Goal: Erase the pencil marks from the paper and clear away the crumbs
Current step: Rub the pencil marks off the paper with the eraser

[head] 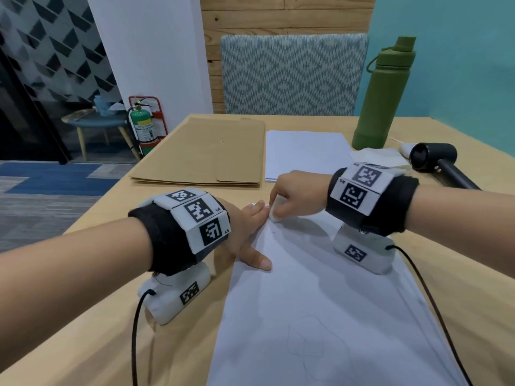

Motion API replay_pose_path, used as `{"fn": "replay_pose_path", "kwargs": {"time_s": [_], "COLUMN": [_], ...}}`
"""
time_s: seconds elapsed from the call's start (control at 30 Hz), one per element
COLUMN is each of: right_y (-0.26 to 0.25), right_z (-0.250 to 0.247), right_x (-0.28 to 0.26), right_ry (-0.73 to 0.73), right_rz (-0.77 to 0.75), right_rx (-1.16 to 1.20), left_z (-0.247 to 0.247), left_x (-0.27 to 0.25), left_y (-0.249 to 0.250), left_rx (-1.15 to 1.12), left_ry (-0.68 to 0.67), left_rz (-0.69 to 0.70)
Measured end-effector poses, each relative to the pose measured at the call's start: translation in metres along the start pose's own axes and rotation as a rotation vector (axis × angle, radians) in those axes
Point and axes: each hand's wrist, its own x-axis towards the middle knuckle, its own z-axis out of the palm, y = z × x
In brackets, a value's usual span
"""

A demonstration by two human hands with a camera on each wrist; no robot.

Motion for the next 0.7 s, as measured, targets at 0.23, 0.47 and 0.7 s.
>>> {"fn": "replay_pose_path", "kwargs": {"time_s": [0.23, 0.47, 0.7], "right_y": [0.001, 0.005, 0.008], "right_z": [-0.001, 0.004, -0.002], "right_x": [-0.008, -0.006, 0.005], "right_ry": [-0.123, -0.066, -0.008], "right_rz": [-0.042, -0.052, 0.048], "right_rx": [0.021, 0.040, 0.007], "left_z": [-0.002, -0.003, -0.003], "left_x": [-0.002, -0.004, -0.004], "left_y": [0.002, 0.003, 0.005], "left_rx": [0.027, 0.020, 0.005], "left_ry": [-0.021, -0.028, -0.037], "left_rz": [-0.017, -0.022, -0.032]}}
